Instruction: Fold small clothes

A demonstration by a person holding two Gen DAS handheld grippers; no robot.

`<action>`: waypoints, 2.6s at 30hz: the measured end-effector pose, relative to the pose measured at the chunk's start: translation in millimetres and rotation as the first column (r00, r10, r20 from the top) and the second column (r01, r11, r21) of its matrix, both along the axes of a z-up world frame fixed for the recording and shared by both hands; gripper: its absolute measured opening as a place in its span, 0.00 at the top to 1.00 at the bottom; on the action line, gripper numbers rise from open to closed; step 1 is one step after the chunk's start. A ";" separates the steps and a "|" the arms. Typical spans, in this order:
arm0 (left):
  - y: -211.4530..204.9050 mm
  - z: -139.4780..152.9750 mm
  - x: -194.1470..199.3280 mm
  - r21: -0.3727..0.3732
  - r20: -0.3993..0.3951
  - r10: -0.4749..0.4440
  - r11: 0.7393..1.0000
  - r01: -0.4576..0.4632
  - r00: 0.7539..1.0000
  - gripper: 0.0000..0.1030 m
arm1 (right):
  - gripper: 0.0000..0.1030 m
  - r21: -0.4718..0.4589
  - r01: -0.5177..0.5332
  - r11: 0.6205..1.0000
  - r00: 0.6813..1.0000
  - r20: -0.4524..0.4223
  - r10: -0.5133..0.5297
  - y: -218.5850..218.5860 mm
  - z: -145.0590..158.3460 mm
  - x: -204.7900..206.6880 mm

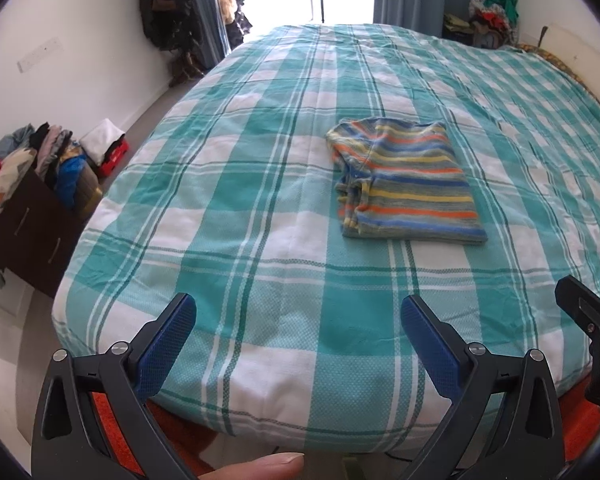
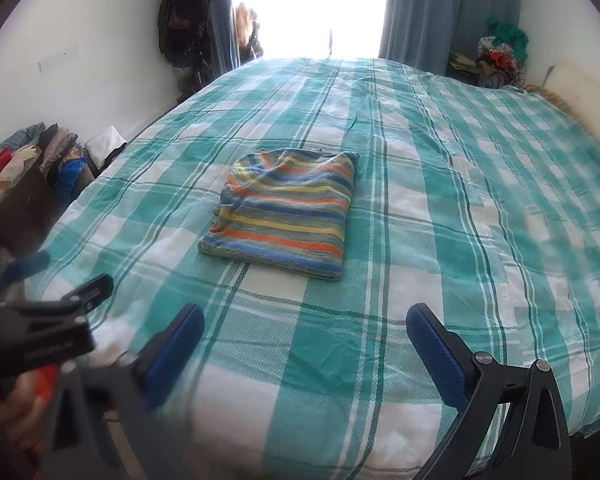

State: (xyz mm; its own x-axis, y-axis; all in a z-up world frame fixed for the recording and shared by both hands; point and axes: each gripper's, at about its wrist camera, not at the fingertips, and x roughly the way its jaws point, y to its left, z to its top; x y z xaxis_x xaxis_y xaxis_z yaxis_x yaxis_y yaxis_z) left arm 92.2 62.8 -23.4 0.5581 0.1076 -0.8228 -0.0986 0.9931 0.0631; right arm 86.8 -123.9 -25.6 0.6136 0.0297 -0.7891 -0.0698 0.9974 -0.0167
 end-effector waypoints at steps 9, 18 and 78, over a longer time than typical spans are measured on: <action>-6.7 11.5 -5.2 -0.034 -0.003 -0.032 0.999 0.032 0.999 0.00 | 0.03 -0.034 0.023 0.999 1.000 -0.008 -0.023 3.6 14.5 -4.8; -4.4 14.4 -7.8 -0.022 0.008 0.002 1.000 -0.002 1.000 0.00 | 0.03 -0.037 0.032 0.999 0.999 -0.038 -0.034 0.8 9.3 -5.8; -9.5 40.0 -7.8 0.065 0.027 0.002 0.998 -0.004 1.000 0.01 | 0.01 -0.065 0.071 0.995 0.997 -0.013 -0.072 -0.9 42.0 -7.5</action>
State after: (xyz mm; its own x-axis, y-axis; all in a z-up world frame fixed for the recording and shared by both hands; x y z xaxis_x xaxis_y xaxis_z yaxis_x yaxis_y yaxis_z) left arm 84.4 53.3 16.7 0.5793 0.1624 -0.7988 -0.1042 0.9867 0.1251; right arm 79.2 -124.8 16.4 0.5998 -0.0653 -0.7975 0.0007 0.9967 -0.0810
